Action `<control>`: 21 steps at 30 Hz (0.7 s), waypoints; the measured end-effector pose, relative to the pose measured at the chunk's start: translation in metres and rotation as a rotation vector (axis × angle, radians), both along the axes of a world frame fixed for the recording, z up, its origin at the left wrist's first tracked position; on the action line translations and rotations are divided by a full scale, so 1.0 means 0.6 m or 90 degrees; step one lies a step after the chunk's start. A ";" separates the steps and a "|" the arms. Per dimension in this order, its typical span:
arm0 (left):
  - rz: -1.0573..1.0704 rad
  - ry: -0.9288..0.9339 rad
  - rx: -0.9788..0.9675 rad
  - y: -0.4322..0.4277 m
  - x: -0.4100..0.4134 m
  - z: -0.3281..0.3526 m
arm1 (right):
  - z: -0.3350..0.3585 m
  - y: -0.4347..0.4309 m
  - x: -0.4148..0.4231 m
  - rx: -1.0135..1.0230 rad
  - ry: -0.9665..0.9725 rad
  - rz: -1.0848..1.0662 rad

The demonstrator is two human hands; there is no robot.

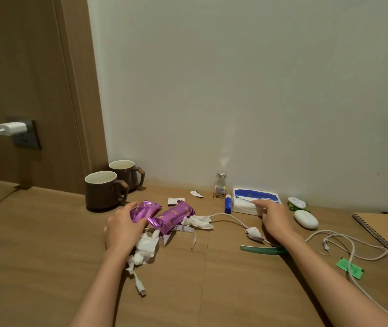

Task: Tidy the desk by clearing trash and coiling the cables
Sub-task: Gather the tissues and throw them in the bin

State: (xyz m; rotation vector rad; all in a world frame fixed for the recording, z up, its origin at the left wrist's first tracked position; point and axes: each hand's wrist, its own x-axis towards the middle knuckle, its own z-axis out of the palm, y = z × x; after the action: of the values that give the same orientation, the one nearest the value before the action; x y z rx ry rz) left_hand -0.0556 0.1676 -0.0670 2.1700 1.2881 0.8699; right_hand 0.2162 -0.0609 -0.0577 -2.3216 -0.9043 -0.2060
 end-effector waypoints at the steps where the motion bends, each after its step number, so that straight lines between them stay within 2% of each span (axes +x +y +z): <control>1: -0.003 -0.008 -0.004 0.000 0.000 -0.002 | 0.002 0.002 0.000 -0.004 0.000 0.007; 6: 0.015 -0.098 0.003 0.003 0.000 -0.001 | 0.025 0.030 -0.050 0.069 -0.025 0.068; 12: 0.004 -0.288 0.097 -0.015 -0.006 0.027 | 0.041 0.082 -0.152 0.039 -0.052 0.321; 16: 0.032 -0.366 0.133 -0.021 -0.010 0.038 | 0.030 0.108 -0.175 -0.030 -0.072 0.330; 21: 0.036 -0.424 0.105 -0.031 -0.011 0.047 | 0.007 0.118 -0.175 -0.068 -0.093 0.300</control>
State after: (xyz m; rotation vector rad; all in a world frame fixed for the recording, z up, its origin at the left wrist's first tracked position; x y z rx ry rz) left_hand -0.0621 0.1488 -0.0386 1.7159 0.9587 1.5942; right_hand 0.1110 0.0097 -0.0535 -2.1329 -1.5361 -0.1292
